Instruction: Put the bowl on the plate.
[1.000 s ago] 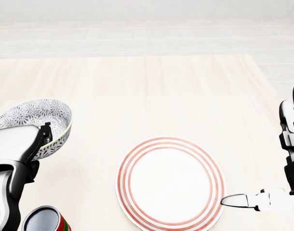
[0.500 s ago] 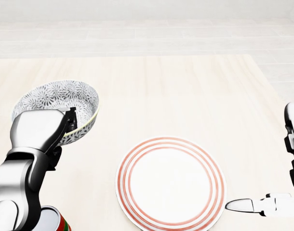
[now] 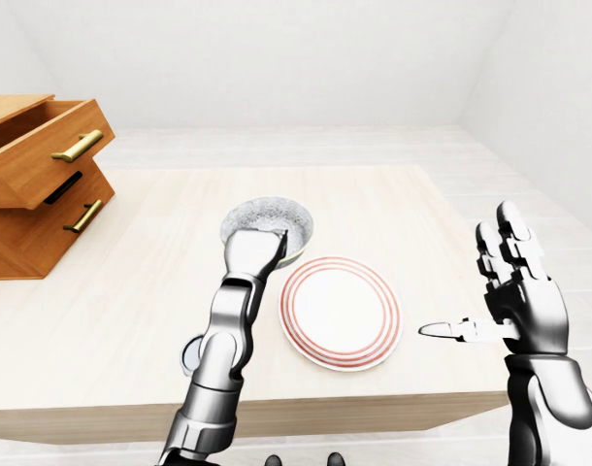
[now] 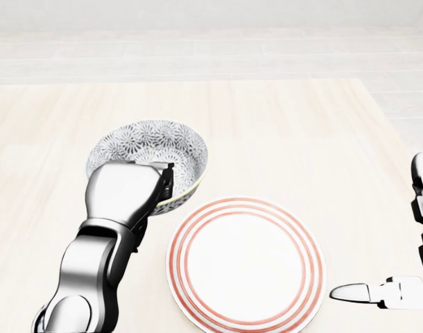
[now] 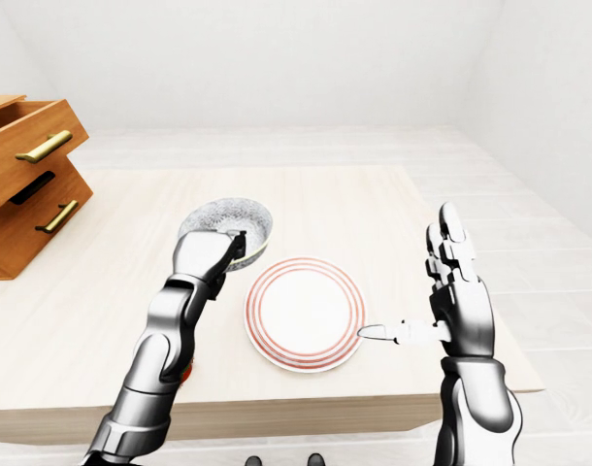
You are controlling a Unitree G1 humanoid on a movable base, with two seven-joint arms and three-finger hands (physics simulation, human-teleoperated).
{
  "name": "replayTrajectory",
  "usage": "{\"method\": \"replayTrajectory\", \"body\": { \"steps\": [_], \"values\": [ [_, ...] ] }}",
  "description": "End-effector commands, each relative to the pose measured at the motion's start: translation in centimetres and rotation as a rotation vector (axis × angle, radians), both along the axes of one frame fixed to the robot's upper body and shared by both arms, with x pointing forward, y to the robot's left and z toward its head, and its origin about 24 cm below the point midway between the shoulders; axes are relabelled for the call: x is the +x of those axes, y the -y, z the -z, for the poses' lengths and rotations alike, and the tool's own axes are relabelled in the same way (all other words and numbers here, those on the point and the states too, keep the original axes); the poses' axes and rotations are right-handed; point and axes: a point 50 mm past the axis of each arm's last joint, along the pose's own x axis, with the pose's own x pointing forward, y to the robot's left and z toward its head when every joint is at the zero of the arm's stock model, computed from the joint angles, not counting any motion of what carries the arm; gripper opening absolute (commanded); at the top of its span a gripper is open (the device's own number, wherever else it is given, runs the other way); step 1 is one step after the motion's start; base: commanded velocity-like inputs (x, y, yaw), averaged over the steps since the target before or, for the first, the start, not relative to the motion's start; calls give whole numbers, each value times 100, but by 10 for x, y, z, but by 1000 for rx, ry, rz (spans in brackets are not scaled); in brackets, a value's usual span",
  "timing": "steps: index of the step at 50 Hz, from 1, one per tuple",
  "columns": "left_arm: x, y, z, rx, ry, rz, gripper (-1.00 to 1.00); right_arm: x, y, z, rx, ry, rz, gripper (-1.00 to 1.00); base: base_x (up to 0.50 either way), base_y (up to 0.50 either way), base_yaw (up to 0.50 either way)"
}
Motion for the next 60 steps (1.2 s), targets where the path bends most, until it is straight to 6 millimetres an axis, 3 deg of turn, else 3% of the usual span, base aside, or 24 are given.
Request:
{"method": "replayTrajectory", "body": {
  "steps": [1,6,26,42,60],
  "values": [
    [-4,33,19,-17,18,72,-100,1,4,4,15,-13,4,100,0,0,0],
    [-9,53,33,-9,21,120,-100,2,6,7,14,-31,10,100,0,0,0],
    [-23,98,38,-45,37,229,-100,-6,17,-6,2,26,33,100,0,0,0],
    [-27,102,47,-66,54,241,-100,-6,19,-5,15,28,38,100,0,0,0],
    [-35,105,75,-69,44,251,-100,-6,20,-2,24,14,41,100,0,0,0]
  ]
}}
